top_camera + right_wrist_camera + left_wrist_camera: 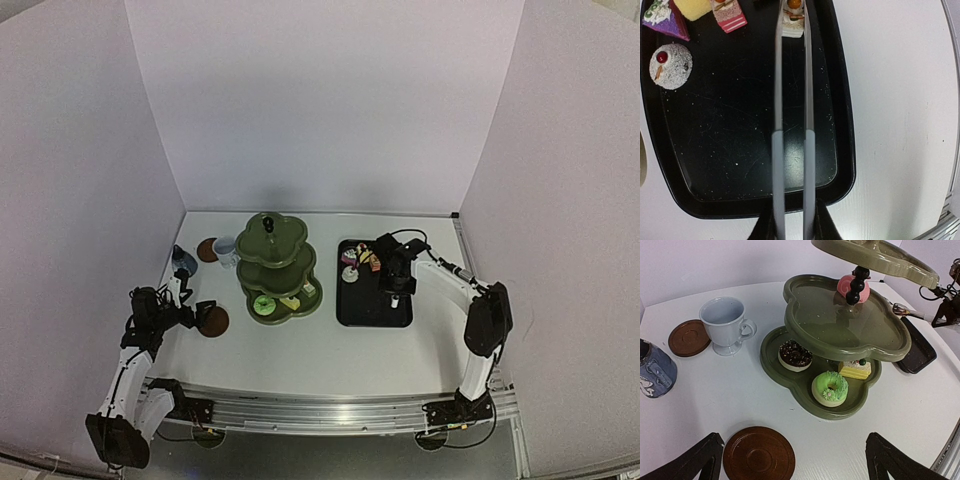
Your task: Serve the afternoon tea
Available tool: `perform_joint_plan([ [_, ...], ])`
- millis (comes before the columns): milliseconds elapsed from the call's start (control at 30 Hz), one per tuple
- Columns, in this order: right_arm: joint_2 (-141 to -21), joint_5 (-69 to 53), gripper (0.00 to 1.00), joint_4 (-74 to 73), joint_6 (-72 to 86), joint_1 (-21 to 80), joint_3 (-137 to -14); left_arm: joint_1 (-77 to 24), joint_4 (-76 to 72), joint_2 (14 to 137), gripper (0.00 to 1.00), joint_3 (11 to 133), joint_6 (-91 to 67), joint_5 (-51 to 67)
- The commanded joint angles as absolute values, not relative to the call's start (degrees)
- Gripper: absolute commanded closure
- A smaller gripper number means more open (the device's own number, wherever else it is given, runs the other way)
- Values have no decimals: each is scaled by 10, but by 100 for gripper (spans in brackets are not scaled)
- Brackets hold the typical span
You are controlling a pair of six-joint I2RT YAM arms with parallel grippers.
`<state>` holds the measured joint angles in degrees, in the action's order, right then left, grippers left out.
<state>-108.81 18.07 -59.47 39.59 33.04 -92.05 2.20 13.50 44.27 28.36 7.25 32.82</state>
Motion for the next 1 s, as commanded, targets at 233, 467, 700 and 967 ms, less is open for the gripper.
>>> perform_joint_plan([
  [233,-997,187,100,-597,416,331,-893,24,119,440,0,285,77,329],
  [467,-907,165,100,-602,359,333,-904,24,117,442,0,286,73,330],
  [700,-863,46,100,-601,236,372,-927,24,115,444,0,288,69,336],
  [967,-834,-49,100,-641,191,463,-937,24,119,444,0,288,70,337],
])
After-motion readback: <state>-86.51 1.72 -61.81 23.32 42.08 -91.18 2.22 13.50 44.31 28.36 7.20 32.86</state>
